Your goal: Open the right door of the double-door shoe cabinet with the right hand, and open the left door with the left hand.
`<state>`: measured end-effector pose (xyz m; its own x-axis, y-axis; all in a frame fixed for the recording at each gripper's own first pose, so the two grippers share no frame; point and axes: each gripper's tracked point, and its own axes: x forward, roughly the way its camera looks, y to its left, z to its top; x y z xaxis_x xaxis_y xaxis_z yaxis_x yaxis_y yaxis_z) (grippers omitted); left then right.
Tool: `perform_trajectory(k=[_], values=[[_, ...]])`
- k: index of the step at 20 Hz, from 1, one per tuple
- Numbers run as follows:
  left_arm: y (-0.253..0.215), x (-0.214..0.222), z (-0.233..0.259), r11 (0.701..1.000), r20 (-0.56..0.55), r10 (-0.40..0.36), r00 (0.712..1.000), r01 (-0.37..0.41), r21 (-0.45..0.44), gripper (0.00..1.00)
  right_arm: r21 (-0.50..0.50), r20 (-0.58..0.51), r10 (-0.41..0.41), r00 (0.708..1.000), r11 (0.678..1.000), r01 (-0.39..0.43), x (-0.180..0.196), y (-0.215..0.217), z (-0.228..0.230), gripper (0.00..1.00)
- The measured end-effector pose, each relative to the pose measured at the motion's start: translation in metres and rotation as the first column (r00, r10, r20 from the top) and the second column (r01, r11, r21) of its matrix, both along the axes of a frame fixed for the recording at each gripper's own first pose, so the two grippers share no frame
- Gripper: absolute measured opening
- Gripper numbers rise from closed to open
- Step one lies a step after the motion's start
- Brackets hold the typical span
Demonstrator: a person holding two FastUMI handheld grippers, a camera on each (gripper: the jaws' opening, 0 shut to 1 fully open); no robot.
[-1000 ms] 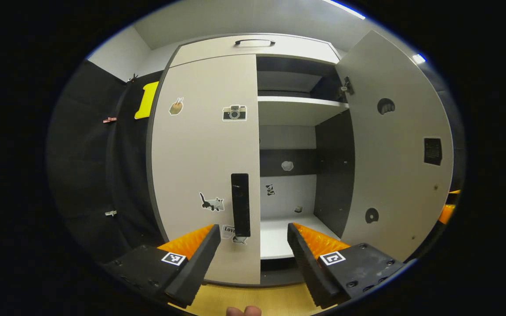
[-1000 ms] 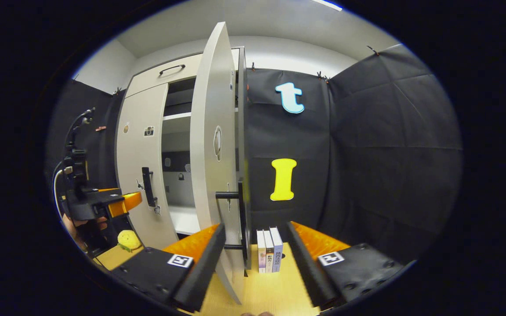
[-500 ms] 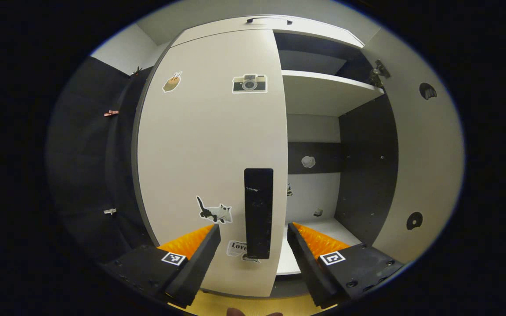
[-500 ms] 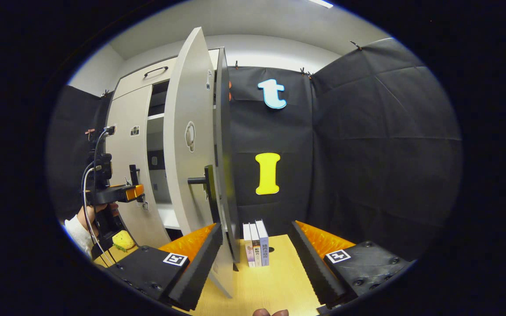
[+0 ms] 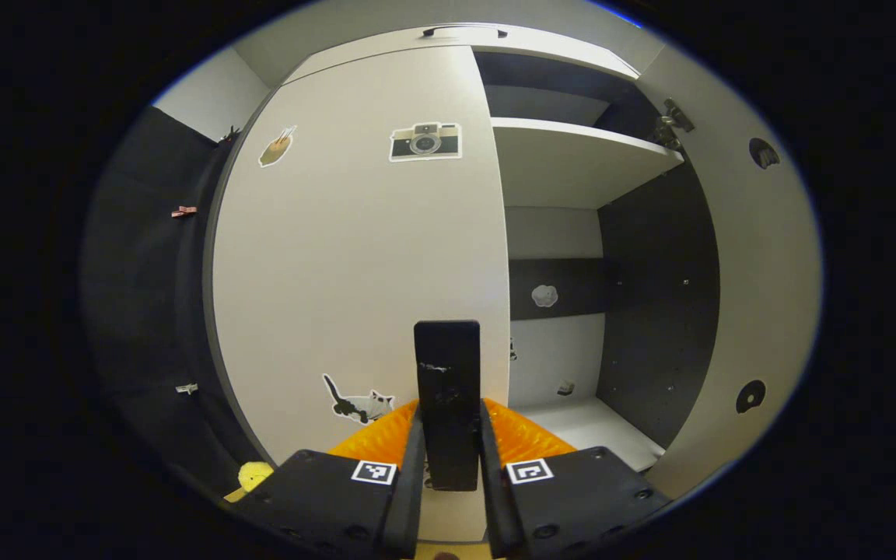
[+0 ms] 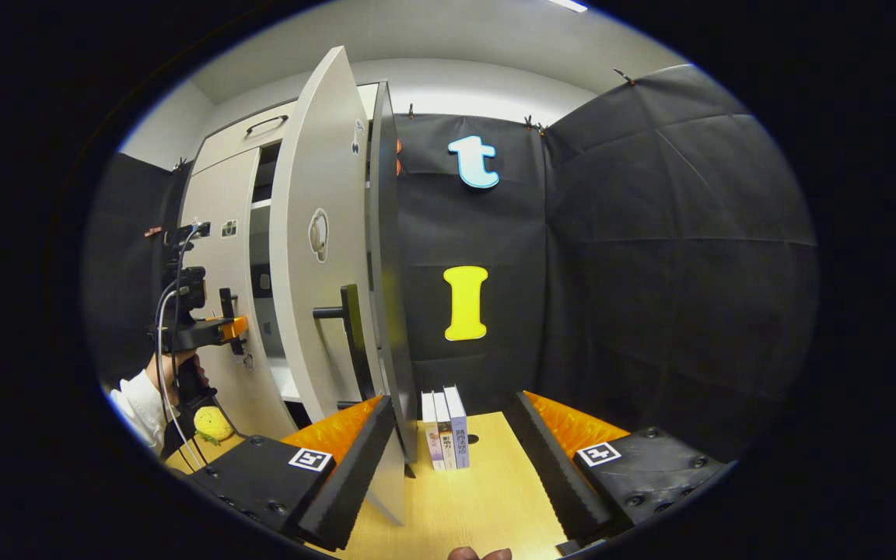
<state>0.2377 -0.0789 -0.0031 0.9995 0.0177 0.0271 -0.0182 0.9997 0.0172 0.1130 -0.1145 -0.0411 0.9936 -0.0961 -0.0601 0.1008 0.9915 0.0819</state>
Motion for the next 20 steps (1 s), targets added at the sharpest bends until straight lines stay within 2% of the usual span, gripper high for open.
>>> perform_trajectory(k=[5,8,10,12,16,20], values=[[0.0,0.001,-0.007,1.0,-0.039,-0.017,0.999,0.017,0.002,0.36,0.008,-0.004,-0.011,1.0,1.0,0.011,-0.005,0.001,-0.001,0.98],[0.0,-0.001,-0.007,0.998,-0.054,-0.037,0.998,0.034,-0.048,0.28,0.015,0.0,-0.004,1.0,1.0,0.004,-0.009,0.009,0.002,0.98],[0.0,-0.004,-0.008,0.998,-0.067,-0.049,0.997,0.047,-0.033,0.23,0.005,0.002,0.004,1.0,1.0,-0.004,-0.013,0.018,0.003,0.98],[0.002,-0.01,-0.007,0.996,-0.069,-0.079,0.994,0.076,-0.055,0.21,-0.01,0.007,0.011,1.0,1.0,-0.011,-0.018,0.026,0.004,0.98],[0.013,-0.026,-0.009,0.992,-0.066,-0.122,0.99,0.119,-0.05,0.2,-0.01,0.012,0.015,1.0,1.0,-0.015,-0.024,0.041,0.006,0.98],[0.021,-0.035,-0.012,0.981,-0.077,-0.177,0.981,0.17,-0.088,0.2,-0.012,0.018,0.024,1.0,1.0,-0.024,-0.032,0.059,0.007,0.98]])
